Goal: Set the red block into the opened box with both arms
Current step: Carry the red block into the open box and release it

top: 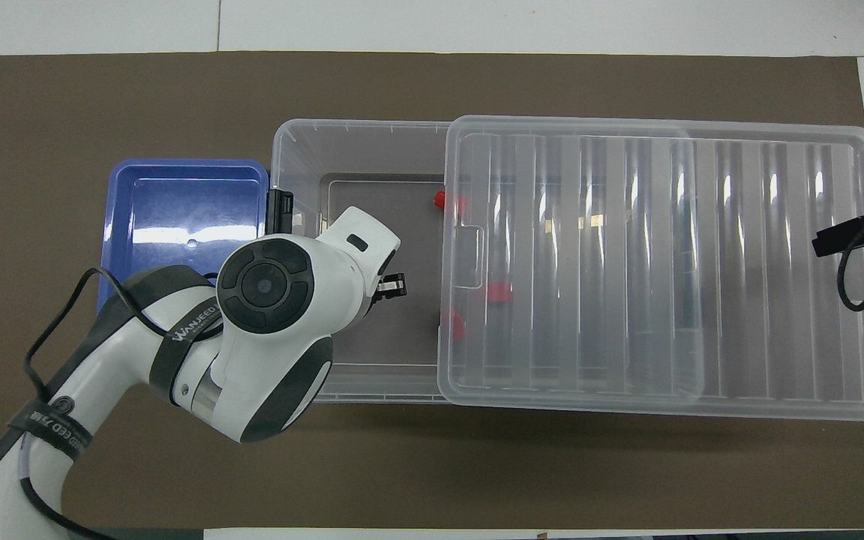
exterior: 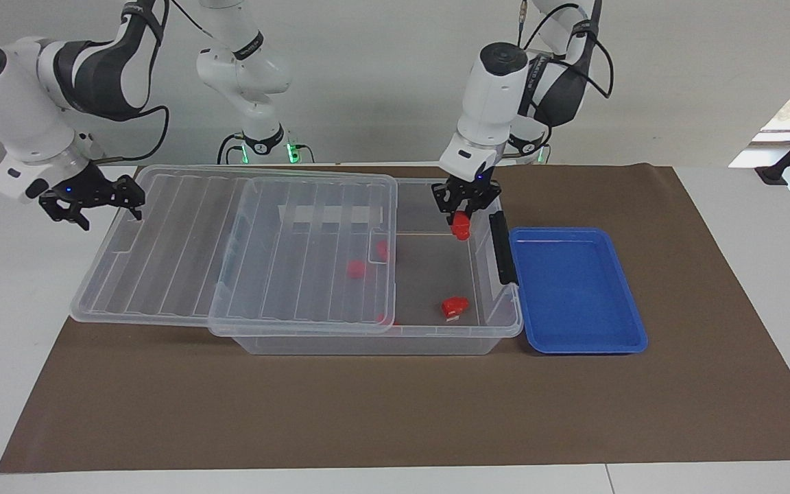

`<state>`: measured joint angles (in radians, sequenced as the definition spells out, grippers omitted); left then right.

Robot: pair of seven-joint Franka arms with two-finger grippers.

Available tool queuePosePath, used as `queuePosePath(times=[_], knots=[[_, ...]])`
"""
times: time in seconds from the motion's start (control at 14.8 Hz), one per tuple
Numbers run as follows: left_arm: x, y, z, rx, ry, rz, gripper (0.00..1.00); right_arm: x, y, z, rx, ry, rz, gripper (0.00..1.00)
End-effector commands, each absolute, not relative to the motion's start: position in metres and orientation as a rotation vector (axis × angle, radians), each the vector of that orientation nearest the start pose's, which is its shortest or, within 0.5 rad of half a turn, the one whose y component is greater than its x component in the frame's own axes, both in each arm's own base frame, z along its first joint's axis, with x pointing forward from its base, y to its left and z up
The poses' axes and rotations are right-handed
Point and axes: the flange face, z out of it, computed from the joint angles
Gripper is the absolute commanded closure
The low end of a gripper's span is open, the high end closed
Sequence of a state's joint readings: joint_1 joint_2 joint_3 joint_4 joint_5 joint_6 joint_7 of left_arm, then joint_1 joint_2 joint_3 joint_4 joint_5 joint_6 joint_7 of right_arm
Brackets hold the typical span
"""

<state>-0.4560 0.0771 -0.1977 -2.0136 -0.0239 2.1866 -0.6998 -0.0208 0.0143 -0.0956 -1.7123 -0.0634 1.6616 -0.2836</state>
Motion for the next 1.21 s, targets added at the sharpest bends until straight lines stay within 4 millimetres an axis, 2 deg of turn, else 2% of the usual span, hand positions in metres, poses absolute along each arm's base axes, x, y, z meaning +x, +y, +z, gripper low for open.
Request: queuePosePath(times=[0.0, 0.13, 0.34, 0.4, 0.47, 0.54, 0.74, 0.81, 1.01, 1.15], knots=[[0.455, -0.35, 0.386, -3.234, -0.113, -0.079, 1.0, 0.561, -0.057, 0.565, -3.167, -0.167, 0.138, 0.0], [0.444, -0.353, 0.368, -3.241, -0.089, -0.092, 1.0, 0.561, -0.052, 0.568, -3.117, -0.039, 0.138, 0.0], [0.44, -0.356, 0.356, -3.243, -0.085, -0.088, 1.0, 0.56, -0.052, 0.568, -3.121, -0.035, 0.144, 0.0], [0.443, -0.354, 0.357, -3.244, -0.103, -0.091, 0.82, 0.56, -0.051, 0.568, -3.121, -0.032, 0.144, 0.0], [0.443, -0.353, 0.356, -3.243, -0.101, -0.09, 0.31, 0.56, -0.051, 0.57, -3.123, -0.032, 0.14, 0.0], [0.443, -0.353, 0.356, -3.243, -0.101, -0.09, 0.0, 0.56, -0.05, 0.57, -3.123, -0.032, 0.14, 0.0], [0.447, -0.353, 0.361, -3.242, -0.11, -0.088, 0.0, 0.559, -0.051, 0.573, -3.129, -0.033, 0.168, 0.0], [0.45, -0.35, 0.372, -3.246, -0.119, -0.106, 0.0, 0.559, -0.051, 0.574, -3.13, -0.033, 0.165, 0.0], [0.462, -0.327, 0.423, -3.227, -0.168, -0.11, 0.0, 0.557, -0.051, 0.573, -3.126, -0.031, 0.184, 0.0], [0.476, -0.296, 0.462, -3.222, -0.221, -0.144, 0.0, 0.554, -0.051, 0.571, -3.121, -0.026, 0.222, 0.0]])
